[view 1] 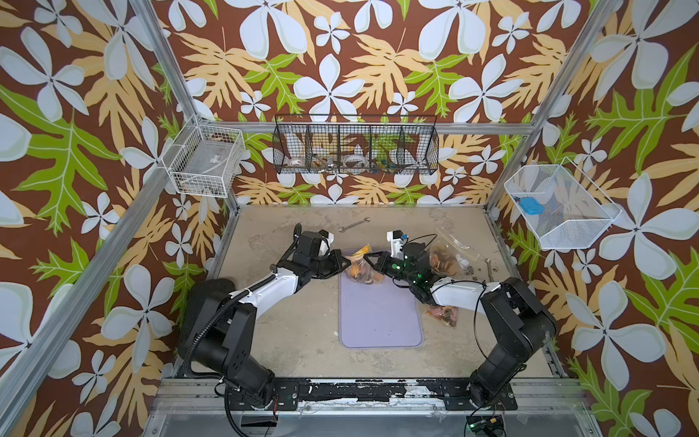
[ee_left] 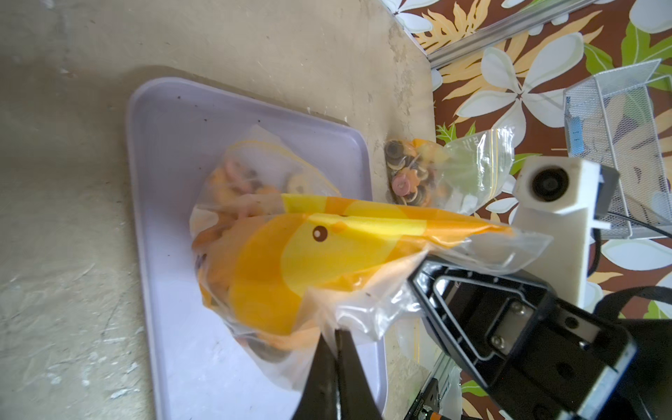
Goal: Pour cookies out of the ziploc bag
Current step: 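Pour the cookies out of the ziploc bag onto the tray.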
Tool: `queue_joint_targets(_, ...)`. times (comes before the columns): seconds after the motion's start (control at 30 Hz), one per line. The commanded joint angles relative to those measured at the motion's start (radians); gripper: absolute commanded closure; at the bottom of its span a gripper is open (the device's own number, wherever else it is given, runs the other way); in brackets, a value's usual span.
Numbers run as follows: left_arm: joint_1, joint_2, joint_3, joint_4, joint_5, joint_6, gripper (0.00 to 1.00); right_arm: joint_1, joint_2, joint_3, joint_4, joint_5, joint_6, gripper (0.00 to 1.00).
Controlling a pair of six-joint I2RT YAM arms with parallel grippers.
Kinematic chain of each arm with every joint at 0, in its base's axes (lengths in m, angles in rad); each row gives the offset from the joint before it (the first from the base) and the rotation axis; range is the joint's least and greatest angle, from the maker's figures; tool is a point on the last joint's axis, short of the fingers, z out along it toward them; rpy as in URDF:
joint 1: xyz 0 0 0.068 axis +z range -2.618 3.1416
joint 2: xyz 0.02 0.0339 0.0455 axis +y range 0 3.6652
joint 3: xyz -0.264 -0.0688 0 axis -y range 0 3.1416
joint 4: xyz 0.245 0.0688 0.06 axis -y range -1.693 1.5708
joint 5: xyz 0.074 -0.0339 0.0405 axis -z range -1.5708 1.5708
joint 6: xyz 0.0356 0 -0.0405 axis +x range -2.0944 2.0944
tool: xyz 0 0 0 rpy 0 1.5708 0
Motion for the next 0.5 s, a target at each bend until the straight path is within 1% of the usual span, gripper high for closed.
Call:
queue_joint_targets(0.0,-0.017,0.009,0.016,0.017,0.026,0.005,1.00,-0.004,-0.016,-0.004,-0.024,0.000,-0.021,1.00)
queue_joint_targets(0.23,-0.038,0.018,0.020,0.017,0.029,0.007,1.00,-0.020,-0.063,-0.040,-0.055,0.022,-0.024,1.00)
queue_joint_targets(0.43,-0.042,0.027,0.032,-0.006,0.028,0.027,1.00,-0.028,-0.087,-0.042,-0.102,0.013,-0.041,1.00)
queue_joint_targets(0.47,-0.042,0.029,0.036,-0.012,0.027,0.032,1.00,-0.029,-0.095,-0.044,-0.112,0.016,-0.045,0.98)
